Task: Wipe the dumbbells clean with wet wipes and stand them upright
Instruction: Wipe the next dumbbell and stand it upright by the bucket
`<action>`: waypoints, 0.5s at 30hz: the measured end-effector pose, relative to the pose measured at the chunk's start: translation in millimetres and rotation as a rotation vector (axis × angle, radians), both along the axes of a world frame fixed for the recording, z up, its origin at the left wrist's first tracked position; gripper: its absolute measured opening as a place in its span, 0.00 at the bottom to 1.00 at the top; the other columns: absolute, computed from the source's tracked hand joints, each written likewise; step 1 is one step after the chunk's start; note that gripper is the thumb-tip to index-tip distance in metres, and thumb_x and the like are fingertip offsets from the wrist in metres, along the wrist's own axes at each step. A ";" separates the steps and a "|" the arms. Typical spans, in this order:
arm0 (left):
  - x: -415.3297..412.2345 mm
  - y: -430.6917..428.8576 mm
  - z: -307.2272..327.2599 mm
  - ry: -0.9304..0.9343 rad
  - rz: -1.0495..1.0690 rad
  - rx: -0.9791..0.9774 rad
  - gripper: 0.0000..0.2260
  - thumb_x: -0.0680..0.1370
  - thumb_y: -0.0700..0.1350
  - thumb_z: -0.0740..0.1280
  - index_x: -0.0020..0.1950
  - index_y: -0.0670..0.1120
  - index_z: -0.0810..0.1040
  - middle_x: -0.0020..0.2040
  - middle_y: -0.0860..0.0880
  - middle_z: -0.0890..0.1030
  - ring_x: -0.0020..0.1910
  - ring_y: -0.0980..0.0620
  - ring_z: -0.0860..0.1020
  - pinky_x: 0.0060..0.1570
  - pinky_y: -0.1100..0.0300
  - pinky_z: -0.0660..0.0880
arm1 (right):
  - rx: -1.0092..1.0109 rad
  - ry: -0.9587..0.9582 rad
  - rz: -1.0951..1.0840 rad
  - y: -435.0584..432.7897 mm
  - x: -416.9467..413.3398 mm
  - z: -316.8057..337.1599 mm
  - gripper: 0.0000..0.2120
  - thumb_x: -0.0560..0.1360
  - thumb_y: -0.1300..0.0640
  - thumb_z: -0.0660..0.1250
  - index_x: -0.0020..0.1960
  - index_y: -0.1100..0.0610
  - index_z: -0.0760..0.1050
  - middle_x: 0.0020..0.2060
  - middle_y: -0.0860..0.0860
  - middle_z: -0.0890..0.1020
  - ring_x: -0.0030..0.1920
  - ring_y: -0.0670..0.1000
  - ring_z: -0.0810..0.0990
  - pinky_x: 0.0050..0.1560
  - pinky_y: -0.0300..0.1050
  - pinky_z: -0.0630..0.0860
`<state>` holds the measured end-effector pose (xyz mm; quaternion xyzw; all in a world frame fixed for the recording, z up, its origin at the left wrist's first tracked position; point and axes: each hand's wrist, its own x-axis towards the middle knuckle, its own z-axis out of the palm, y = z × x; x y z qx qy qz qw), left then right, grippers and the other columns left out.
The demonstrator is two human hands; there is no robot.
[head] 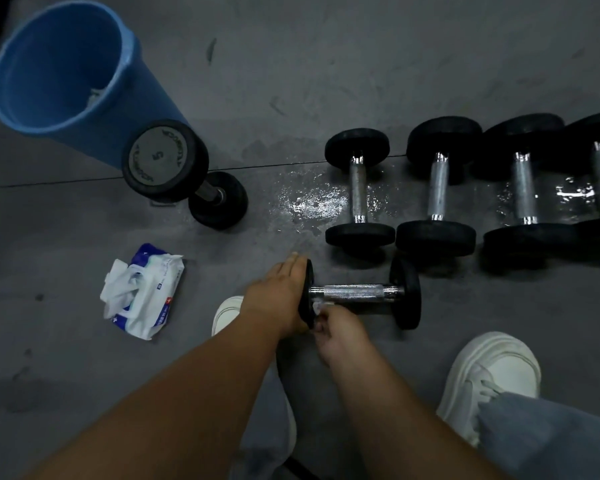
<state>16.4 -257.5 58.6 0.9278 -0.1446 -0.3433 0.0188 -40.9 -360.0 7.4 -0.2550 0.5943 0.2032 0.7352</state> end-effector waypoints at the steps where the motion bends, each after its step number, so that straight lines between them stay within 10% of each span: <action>1: 2.3 0.4 1.2 -0.015 -0.034 0.009 0.55 0.65 0.57 0.78 0.80 0.48 0.46 0.81 0.50 0.51 0.78 0.50 0.57 0.68 0.49 0.68 | 0.077 0.005 -0.105 1.1 -1.4 3.1 0.11 0.76 0.70 0.62 0.40 0.59 0.76 0.23 0.50 0.79 0.21 0.43 0.75 0.20 0.32 0.69; 9: -3.7 3.0 5.1 -0.180 -0.141 -0.095 0.47 0.70 0.59 0.72 0.79 0.44 0.52 0.77 0.47 0.62 0.71 0.47 0.69 0.64 0.55 0.67 | 0.145 -0.059 -0.087 -8.0 18.0 33.9 0.03 0.76 0.68 0.65 0.47 0.63 0.76 0.27 0.53 0.79 0.21 0.43 0.76 0.21 0.32 0.72; 15: -2.9 1.2 3.1 -0.118 -0.127 -0.064 0.49 0.68 0.56 0.73 0.80 0.46 0.48 0.80 0.49 0.54 0.76 0.50 0.62 0.65 0.53 0.66 | -1.136 -0.581 1.202 -16.5 21.9 18.7 0.09 0.79 0.54 0.60 0.52 0.53 0.78 0.49 0.52 0.81 0.49 0.54 0.80 0.46 0.46 0.74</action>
